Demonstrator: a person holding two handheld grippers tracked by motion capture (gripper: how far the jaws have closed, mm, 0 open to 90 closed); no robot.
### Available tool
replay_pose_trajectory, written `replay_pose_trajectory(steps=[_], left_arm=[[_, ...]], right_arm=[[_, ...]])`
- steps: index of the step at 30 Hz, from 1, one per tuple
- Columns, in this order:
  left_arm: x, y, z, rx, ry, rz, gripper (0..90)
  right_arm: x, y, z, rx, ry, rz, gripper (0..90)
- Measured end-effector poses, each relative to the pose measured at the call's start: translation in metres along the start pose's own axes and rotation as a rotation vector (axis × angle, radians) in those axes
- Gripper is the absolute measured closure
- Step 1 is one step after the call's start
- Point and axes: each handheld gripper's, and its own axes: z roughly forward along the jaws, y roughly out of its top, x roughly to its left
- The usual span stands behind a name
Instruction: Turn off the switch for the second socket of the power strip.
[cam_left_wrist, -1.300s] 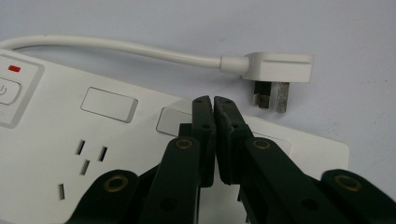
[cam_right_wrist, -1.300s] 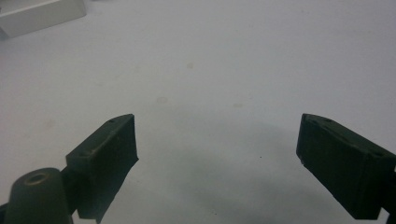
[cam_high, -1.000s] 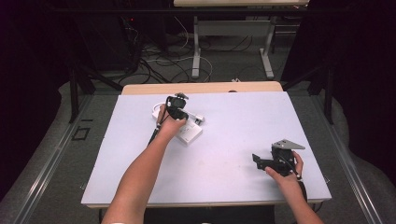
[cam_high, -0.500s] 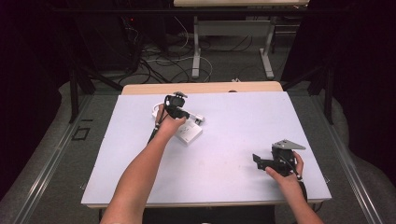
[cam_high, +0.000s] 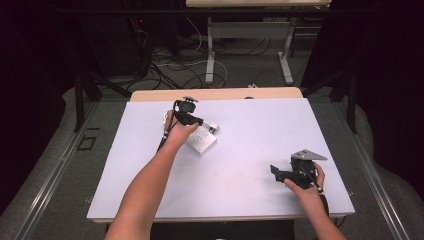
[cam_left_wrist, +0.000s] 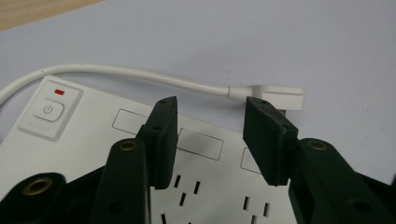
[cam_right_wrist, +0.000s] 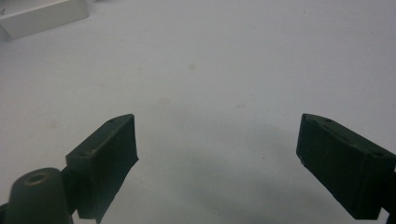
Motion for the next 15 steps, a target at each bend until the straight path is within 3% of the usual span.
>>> replay_pose_trajectory(steps=[10,15], left_arm=[[0.0028,0.0003,-0.0041,-0.038,0.001,-0.019,37.3],[0.0054,0.0004,-0.0074,-0.059,0.017,-0.006,33.2]], right_arm=[[-0.0004,0.0001,-0.0004,-0.002,0.0,0.0,11.8],[-0.0003,0.0001,-0.0005,-0.002,0.0,0.0,11.8]])
